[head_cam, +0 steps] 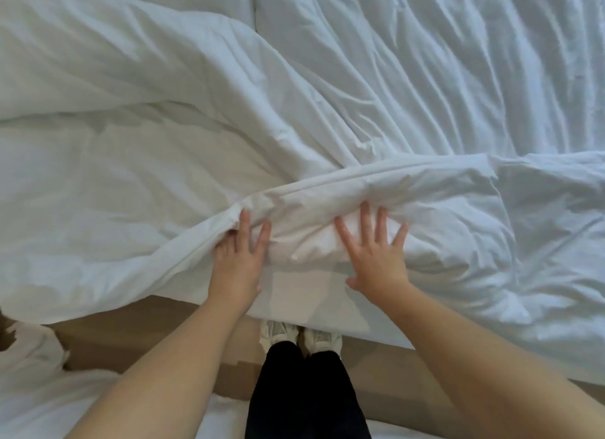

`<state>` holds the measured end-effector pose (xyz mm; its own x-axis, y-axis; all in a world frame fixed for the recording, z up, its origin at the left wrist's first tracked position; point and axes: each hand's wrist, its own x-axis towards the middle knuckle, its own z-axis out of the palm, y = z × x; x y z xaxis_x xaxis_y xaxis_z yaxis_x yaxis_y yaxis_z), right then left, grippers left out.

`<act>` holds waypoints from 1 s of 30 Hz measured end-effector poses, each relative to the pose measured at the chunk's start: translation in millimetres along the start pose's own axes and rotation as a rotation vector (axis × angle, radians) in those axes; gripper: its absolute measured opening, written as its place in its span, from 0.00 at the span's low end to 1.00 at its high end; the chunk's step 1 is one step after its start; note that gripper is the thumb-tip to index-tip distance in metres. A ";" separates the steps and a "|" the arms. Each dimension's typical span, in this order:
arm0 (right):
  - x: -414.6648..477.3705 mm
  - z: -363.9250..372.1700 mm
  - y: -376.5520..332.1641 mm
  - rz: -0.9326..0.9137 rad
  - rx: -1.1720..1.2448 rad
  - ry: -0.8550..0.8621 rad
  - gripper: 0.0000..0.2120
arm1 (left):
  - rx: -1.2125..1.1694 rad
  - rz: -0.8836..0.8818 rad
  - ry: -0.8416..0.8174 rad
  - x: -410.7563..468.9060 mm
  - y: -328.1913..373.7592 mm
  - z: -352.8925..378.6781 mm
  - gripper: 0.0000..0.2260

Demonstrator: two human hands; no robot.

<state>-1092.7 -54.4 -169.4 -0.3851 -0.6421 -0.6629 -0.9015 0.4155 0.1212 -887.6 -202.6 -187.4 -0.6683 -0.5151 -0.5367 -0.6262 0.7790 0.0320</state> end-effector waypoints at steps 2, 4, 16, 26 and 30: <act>24.4 3.7 -2.9 0.072 -0.019 0.009 0.53 | 0.131 0.009 0.041 17.8 -8.9 12.3 0.50; 49.0 1.7 -4.1 0.121 -0.005 0.025 0.46 | 0.230 -0.007 0.048 49.8 -18.2 11.9 0.43; -16.3 -37.3 -41.5 -0.287 0.133 -0.210 0.21 | 0.386 0.310 -0.421 -5.9 -78.7 -78.2 0.17; -46.9 20.2 -92.3 -0.120 0.640 -0.455 0.35 | -0.144 0.093 -0.603 -72.8 -105.9 -8.7 0.36; -14.7 17.4 -81.1 0.090 0.528 -0.076 0.25 | -0.071 -0.220 -0.319 -57.0 -113.0 5.8 0.28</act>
<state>-1010.5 -67.5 -182.3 -0.4229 -0.5490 -0.7209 -0.6360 0.7465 -0.1954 -776.5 -259.1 -165.3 -0.3636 -0.5209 -0.7723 -0.7743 0.6299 -0.0604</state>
